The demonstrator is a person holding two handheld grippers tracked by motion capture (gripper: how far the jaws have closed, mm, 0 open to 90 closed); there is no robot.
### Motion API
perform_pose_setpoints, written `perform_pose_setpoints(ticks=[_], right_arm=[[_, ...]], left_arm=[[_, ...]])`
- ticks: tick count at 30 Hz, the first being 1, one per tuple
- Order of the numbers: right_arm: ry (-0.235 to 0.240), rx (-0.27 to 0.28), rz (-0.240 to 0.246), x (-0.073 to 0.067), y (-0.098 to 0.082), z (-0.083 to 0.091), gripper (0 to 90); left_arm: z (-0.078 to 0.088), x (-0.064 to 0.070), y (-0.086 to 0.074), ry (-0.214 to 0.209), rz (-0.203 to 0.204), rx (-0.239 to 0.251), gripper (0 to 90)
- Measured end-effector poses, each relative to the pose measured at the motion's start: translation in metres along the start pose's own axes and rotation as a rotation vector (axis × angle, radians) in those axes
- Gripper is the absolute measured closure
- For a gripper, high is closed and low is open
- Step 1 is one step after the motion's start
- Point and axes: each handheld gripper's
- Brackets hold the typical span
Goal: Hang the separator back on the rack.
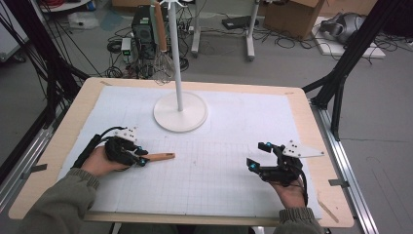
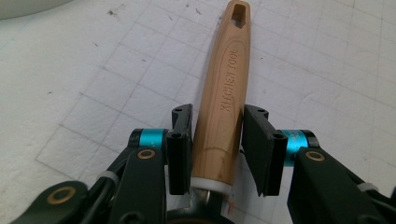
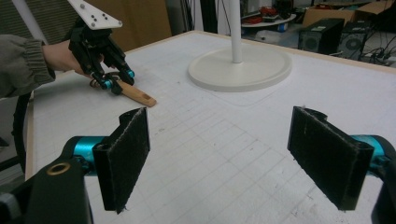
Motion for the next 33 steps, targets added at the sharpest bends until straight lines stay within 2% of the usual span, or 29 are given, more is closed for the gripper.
perform_pose_setpoints(ticks=[3, 4, 6, 12, 15, 19, 22, 27, 28, 31, 33], right_arm=[[0.001, 0.001, 0.0, -0.001, 0.0, 0.0, 19.7], [0.0, 0.0, -0.002, -0.001, 0.0, 0.0, 19.7], [-0.002, 0.002, 0.005, -0.001, 0.0, 0.0, 19.7], [0.003, -0.003, 0.005, -0.002, 0.0, -0.002, 19.8], [0.002, -0.003, 0.005, -0.002, 0.0, -0.002, 19.8], [0.002, -0.003, 0.011, -0.002, 0.0, -0.003, 19.8], [0.003, -0.003, 0.009, -0.002, 0.0, -0.003, 19.8], [0.005, -0.007, 0.001, -0.003, 0.0, -0.003, 19.8], [0.002, -0.003, 0.011, -0.002, 0.0, -0.003, 19.8], [0.003, -0.004, 0.002, -0.003, 0.0, -0.002, 19.8], [-0.001, 0.001, 0.005, -0.002, 0.0, -0.001, 19.8]], left_arm=[[-0.001, 0.005, 0.001, 0.03, -0.014, -0.009, 62.9], [-0.001, 0.006, 0.002, 0.044, -0.033, -0.022, 62.8], [-0.002, 0.008, 0.003, 0.053, -0.027, -0.021, 62.6], [-0.002, 0.012, 0.005, 0.086, -0.059, -0.04, 67.2], [-0.002, 0.012, 0.005, 0.086, -0.063, -0.043, 67.3], [-0.003, 0.012, 0.005, 0.077, -0.044, -0.03, 67.6], [-0.001, 0.01, 0.005, 0.051, -0.028, -0.016, 69.3], [-0.001, 0.011, 0.005, 0.057, -0.037, -0.024, 69.5], [-0.002, 0.011, 0.005, 0.067, -0.043, -0.033, 69.3], [-0.003, 0.013, 0.006, 0.079, -0.04, -0.035, 67.8], [-0.003, 0.015, 0.007, 0.115, -0.057, -0.047, 62.4]])
Point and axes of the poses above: each handheld gripper's, and its own axes: z roughly backward along the jaws, y roughly out of its top, x roughly to its right, and after that the axes turned 6 degrees about -x, right-handed
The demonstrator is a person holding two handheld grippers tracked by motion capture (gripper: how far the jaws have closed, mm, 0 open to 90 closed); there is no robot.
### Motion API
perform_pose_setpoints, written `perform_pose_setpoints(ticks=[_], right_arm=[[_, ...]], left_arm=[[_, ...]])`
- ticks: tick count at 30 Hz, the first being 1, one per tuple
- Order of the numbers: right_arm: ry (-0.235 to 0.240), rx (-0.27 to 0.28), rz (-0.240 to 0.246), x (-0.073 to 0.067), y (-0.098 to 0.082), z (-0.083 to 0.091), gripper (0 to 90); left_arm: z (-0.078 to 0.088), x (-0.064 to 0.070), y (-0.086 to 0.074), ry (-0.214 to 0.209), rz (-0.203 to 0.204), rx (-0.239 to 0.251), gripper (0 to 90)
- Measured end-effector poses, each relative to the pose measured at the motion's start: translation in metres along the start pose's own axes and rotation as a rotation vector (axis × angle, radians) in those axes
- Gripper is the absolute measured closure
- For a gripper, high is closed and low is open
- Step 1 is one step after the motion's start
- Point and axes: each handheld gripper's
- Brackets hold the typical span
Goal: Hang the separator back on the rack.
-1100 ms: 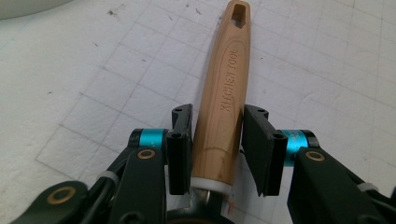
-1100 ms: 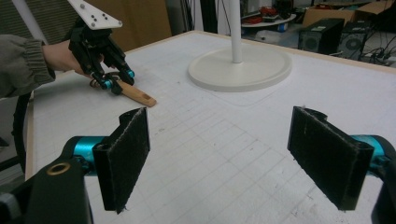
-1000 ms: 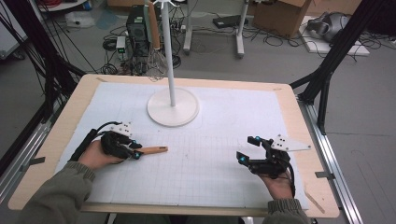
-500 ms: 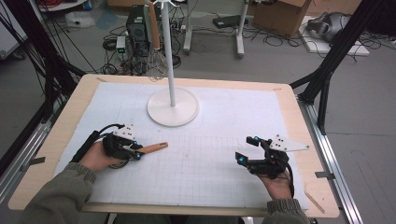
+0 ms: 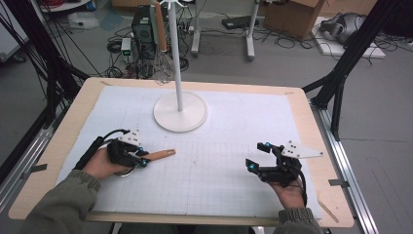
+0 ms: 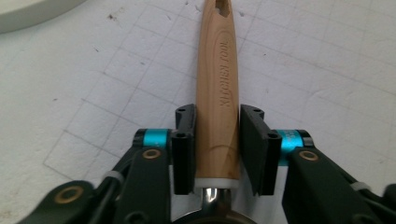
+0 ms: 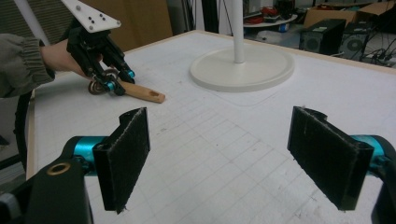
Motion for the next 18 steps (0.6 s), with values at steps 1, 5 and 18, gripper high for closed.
perform_pose_setpoints(ticks=[1, 5, 18], right_arm=[[0.001, 0.0, 0.0, 0.0001, 0.0, 0.0001, 19.8], [0.003, -0.002, 0.003, -0.0004, 0.0, -0.0001, 19.8], [0.007, -0.001, -0.002, -0.0009, 0.0002, -0.0007, 19.9]], left_arm=[[0.0, 0.0, 0.0, 0.005, -0.003, -0.002, 59.9], [-0.0004, -0.0006, -0.0006, 0.006, 0.003, -0.003, 58.1], [-0.0005, -0.0019, 0.0, -0.001, 0.005, 0.006, 67.9]])
Point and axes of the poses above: each handheld gripper's, and its own axes: z roughly backward along the jaws, y roughly out of its top, x roughly to its right, and after that the axes turned 6 degrees about -x, right-handed
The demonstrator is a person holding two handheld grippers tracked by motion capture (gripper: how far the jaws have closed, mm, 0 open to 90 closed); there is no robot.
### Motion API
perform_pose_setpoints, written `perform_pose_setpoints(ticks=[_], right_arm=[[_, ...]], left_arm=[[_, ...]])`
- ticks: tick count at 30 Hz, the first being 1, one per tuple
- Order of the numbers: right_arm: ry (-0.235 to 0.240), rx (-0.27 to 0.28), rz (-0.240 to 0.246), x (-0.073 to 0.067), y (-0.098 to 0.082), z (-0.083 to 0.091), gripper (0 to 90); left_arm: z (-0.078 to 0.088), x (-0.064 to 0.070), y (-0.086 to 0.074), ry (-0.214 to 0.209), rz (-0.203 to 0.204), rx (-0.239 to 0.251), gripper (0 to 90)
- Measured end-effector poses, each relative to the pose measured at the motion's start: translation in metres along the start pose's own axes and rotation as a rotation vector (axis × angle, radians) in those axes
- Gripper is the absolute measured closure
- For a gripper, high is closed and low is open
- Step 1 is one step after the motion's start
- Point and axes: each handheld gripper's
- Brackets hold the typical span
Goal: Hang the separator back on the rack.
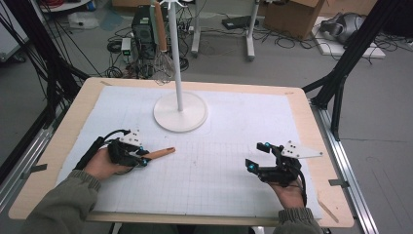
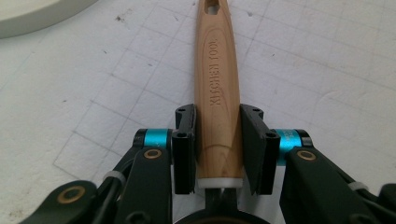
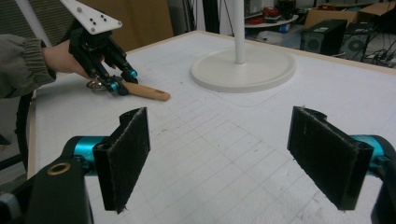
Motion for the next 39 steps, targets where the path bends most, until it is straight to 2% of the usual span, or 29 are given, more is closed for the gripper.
perform_pose_setpoints(ticks=[3, 10, 13, 18, 21, 30, 39], right_arm=[[0.0, 0.002, 0.004, 0.0, 0.0, 0.0, 20.7], [0.002, 0.001, 0.005, 0.0, 0.0, 0.0, 20.9], [0.0, 0.003, 0.007, 0.0, 0.0, 0.001, 20.9], [0.004, -0.001, 0.003, 0.0, 0.0, 0.0, 21.0], [0.004, 0.0, 0.001, 0.0, 0.0, 0.0, 20.9], [0.003, -0.001, 0.005, 0.0, 0.0, -0.001, 21.0], [0.005, -0.003, 0.001, 0.0, 0.0, -0.002, 20.9]], left_arm=[[0.002, -0.001, 0.0, 0.013, -0.004, 0.005, 69.1], [0.002, -0.001, 0.0, 0.003, 0.004, 0.003, 69.6], [0.001, -0.004, 0.0, -0.031, 0.035, -0.007, 69.1], [0.001, -0.006, 0.0, -0.052, 0.055, -0.011, 67.1], [0.0, -0.005, 0.001, -0.048, 0.061, -0.009, 66.7], [-0.002, -0.001, 0.006, -0.022, 0.043, -0.019, 62.9], [-0.004, 0.002, 0.01, 0.002, 0.035, -0.03, 67.0]])
Point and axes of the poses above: each handheld gripper's, and its own axes: z roughly backward along the jaws, y roughly out of its top, x roughly to its right, and after that the axes turned 6 degrees about -x, right-handed
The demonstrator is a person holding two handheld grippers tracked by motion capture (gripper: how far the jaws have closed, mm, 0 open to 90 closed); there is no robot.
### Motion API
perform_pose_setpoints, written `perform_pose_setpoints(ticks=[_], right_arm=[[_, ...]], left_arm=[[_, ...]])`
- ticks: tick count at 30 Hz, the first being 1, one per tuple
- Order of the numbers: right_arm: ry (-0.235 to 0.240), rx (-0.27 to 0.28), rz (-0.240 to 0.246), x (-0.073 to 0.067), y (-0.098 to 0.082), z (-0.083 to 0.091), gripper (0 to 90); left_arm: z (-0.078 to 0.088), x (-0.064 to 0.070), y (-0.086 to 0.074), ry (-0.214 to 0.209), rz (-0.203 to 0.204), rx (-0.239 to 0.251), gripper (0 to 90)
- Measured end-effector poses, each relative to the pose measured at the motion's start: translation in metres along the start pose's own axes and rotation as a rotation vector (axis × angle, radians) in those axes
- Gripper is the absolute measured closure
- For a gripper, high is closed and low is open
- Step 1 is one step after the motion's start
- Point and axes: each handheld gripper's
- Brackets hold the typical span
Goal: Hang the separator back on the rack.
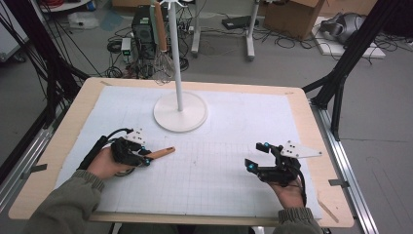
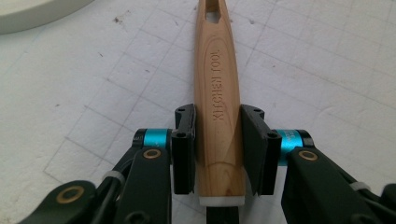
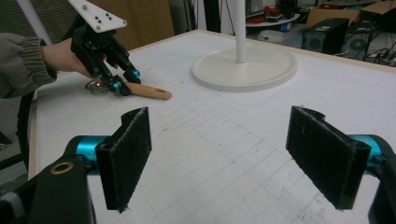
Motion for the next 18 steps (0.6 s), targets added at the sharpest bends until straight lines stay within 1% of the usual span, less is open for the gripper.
perform_pose_setpoints(ticks=[2, 4, 6, 7, 9, 12, 14, 16, 17, 18], right_arm=[[-0.001, 0.0, -0.001, 0.0, 0.0, 0.0002, 21.0], [-0.001, 0.002, 0.003, 0.0001, 0.0, 0.0008, 21.0], [-0.002, 0.004, 0.003, 0.0003, 0.0, 0.0012, 21.0], [-0.001, 0.002, 0.0, 0.0001, 0.0, 0.0015, 21.0], [-0.003, 0.001, -0.003, 0.0002, -0.0001, 0.0015, 20.9], [-0.003, 0.003, 0.005, 0.0002, -0.0001, 0.0013, 21.0], [-0.002, 0.002, -0.001, 0.0, -0.0001, 0.0016, 21.0], [-0.003, 0.002, -0.002, -0.0001, -0.0001, 0.0017, 21.0], [-0.002, 0.003, -0.001, -0.0001, 0.0, 0.0015, 21.0], [-0.002, 0.003, 0.004, 0.0001, 0.0, 0.0012, 20.9]], left_arm=[[-0.0001, 0.0002, -0.0002, 0.001, 0.012, 0.006, 67.1], [0.0007, -0.0005, -0.0005, 0.0, 0.013, 0.011, 67.4], [0.0042, -0.0015, 0.0002, 0.003, 0.015, 0.032, 69.3], [0.0055, -0.0025, 0.0005, -0.004, 0.011, 0.028, 69.8], [0.0048, -0.0019, 0.0002, -0.016, 0.015, 0.027, 69.8], [0.0034, -0.0023, 0.0001, -0.026, 0.023, 0.03, 69.3], [0.0029, -0.0026, 0.0008, -0.031, 0.022, 0.026, 69.2], [0.0008, -0.0022, 0.0012, -0.042, 0.04, 0.027, 68.4], [0.0001, -0.0027, 0.0015, -0.046, 0.038, 0.019, 67.8], [-0.0009, -0.0028, 0.0021, -0.056, 0.043, 0.023, 67.3]])
Point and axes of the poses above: each handheld gripper's, and its own axes: z roughly backward along the jaws, y roughly out of its top, x roughly to its right, and after that the axes turned 6 degrees about -x, right-handed
